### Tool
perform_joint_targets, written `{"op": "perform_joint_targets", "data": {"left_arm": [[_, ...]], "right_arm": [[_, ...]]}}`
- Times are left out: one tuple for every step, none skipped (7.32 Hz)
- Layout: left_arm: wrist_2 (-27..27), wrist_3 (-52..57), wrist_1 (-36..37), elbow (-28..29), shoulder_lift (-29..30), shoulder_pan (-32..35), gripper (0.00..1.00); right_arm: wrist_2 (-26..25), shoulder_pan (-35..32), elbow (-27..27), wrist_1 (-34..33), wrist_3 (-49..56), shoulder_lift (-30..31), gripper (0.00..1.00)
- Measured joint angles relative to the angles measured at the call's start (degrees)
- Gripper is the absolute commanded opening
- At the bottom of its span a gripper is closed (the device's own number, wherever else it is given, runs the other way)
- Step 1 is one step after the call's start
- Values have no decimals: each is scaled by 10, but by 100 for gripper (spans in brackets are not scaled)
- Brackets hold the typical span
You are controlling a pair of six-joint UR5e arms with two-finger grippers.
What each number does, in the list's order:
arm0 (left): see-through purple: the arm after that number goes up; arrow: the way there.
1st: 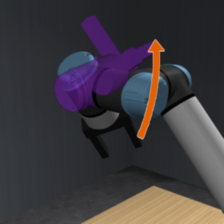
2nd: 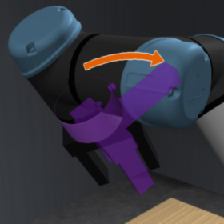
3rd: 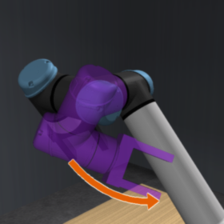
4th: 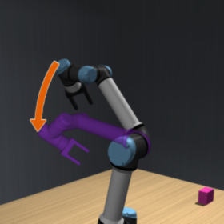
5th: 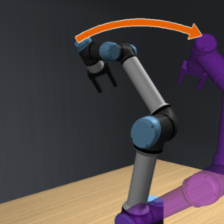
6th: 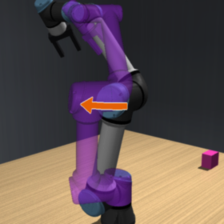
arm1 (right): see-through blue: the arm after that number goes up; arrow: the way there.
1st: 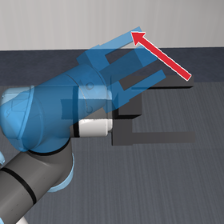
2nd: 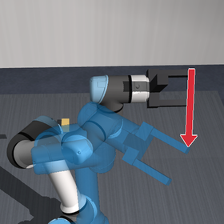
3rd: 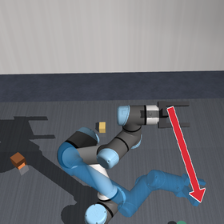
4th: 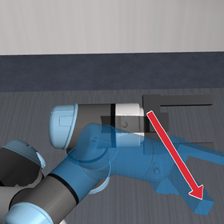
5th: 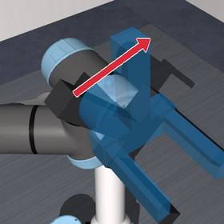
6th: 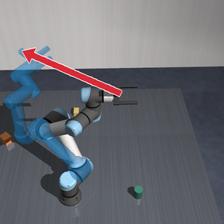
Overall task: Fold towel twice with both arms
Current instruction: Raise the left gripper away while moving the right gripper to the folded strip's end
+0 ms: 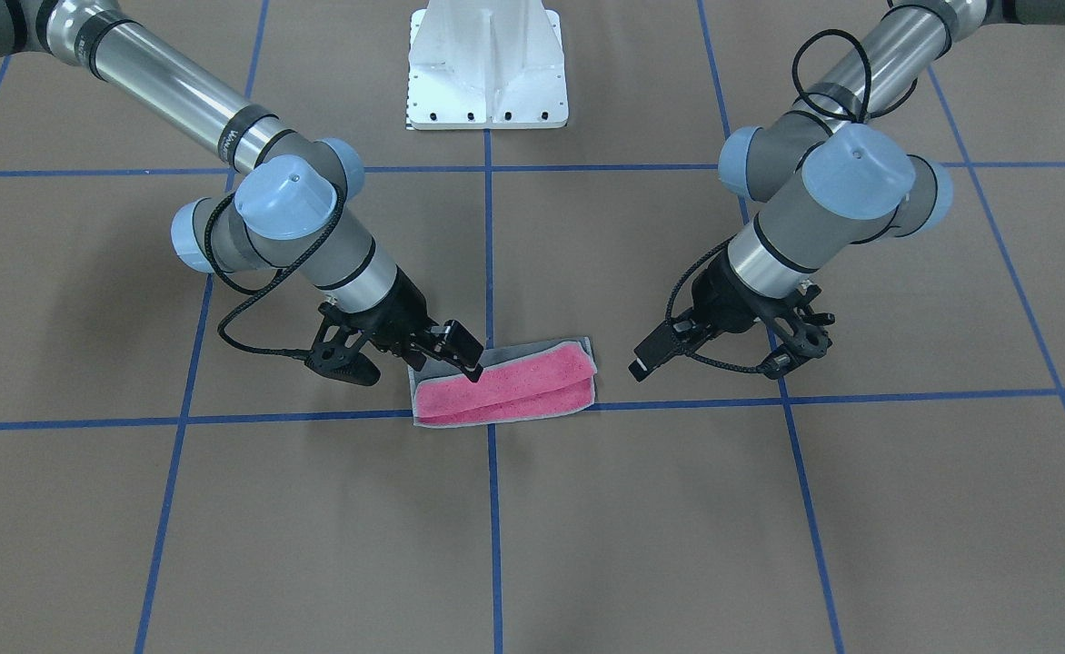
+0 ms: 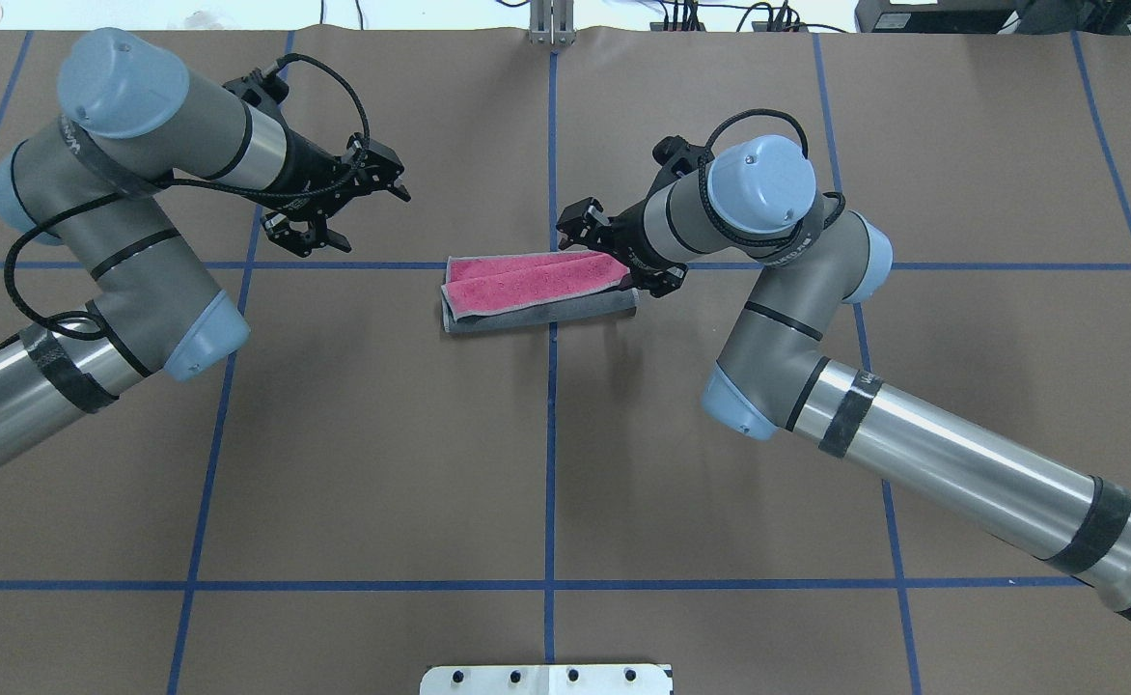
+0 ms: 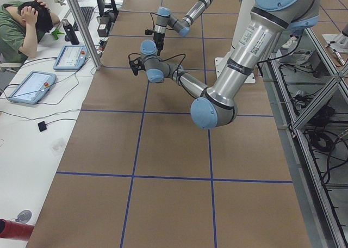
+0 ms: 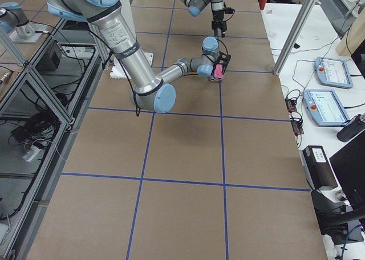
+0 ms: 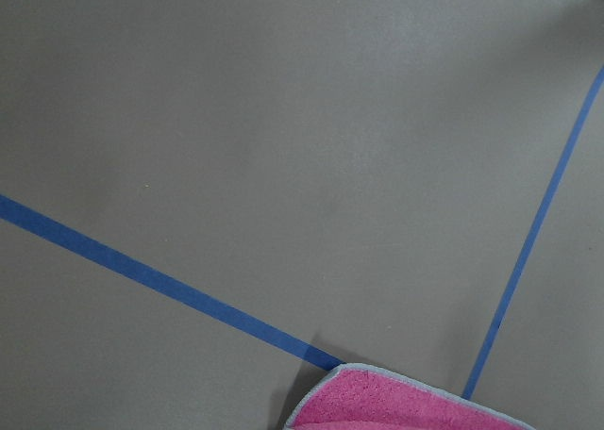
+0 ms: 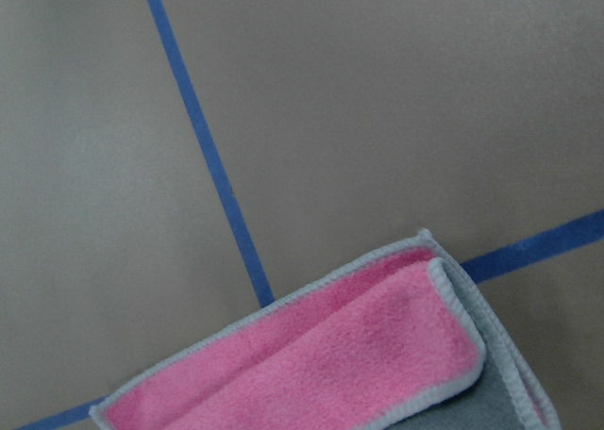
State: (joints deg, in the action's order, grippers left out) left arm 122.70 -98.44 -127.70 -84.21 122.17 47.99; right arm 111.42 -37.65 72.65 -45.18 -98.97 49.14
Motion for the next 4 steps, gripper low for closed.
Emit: {"op": "perform_joint_targets", "data": {"left_arm": [[0, 0, 0, 0, 0, 0, 100], [0, 1, 0, 0, 0, 0, 100], [0, 1, 0, 0, 0, 0, 100], [0, 1, 0, 0, -1, 0, 100]], "right_arm": [[0, 0, -16, 0, 0, -9, 98], [0, 0, -28, 0, 0, -13, 98], [0, 0, -37, 0, 1, -15, 98], [1, 1, -41, -1, 1, -17, 98]]}}
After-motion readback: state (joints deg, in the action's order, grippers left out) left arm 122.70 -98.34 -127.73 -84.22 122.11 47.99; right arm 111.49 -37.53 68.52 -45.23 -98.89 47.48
